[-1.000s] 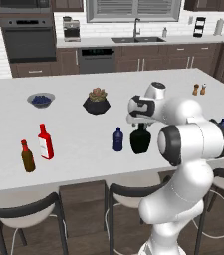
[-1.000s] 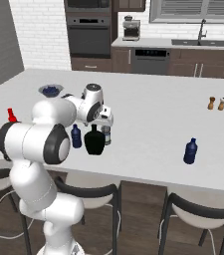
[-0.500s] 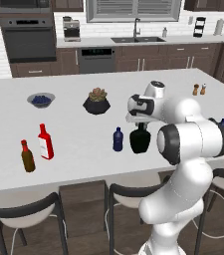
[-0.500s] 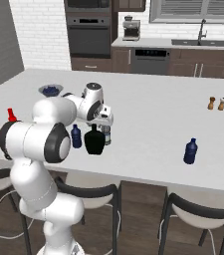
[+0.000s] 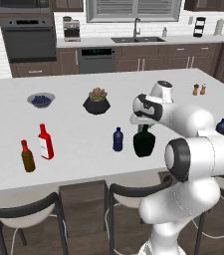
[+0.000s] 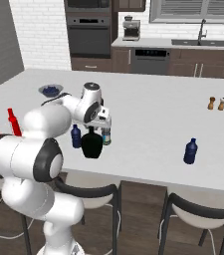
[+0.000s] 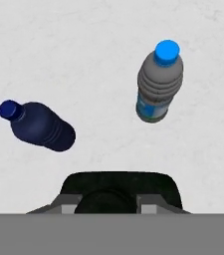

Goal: Move the plastic bottles in the middle to the plastics group, and the glass bottles in the middle to the glass group.

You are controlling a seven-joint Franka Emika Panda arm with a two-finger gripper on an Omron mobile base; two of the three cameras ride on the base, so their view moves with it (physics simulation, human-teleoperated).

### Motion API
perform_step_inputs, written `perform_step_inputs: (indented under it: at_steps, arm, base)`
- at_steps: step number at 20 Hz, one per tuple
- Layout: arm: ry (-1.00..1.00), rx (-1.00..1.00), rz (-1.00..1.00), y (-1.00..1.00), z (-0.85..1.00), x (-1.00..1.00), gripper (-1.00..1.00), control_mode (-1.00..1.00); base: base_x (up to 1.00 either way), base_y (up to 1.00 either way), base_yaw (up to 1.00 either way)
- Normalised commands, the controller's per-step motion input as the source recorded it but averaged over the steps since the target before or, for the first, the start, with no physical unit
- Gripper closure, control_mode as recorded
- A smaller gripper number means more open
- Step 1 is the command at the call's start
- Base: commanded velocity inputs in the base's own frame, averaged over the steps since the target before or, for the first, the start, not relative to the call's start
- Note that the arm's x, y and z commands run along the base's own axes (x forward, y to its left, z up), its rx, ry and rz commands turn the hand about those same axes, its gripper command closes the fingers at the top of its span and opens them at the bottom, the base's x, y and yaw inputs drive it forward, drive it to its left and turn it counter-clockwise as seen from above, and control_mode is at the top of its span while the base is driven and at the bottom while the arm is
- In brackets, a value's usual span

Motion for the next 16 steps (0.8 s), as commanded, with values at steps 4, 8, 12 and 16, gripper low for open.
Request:
perform_step_inputs:
  at_steps: [4, 8, 12, 16]
  arm:
    - [-0.07, -0.01, 0.0, -0.2, 0.39, -0.56, 1.0, -1.0]
    - [-0.01, 0.0, 0.0, 0.07, 0.37, -0.65, 1.0, -1.0]
    - [-0.11, 0.0, -0.06, 0.82, 0.03, -0.54, 1.0, -1.0]
    - [-0.06, 0.0, -0.1, 1.0, 0.0, -0.41, 1.0, -1.0]
  base:
    - [0.0, 0.0, 0.0]
    - [0.0, 0.0, 0.0]
    - [0.0, 0.0, 0.0]
    - [0.0, 0.0, 0.0]
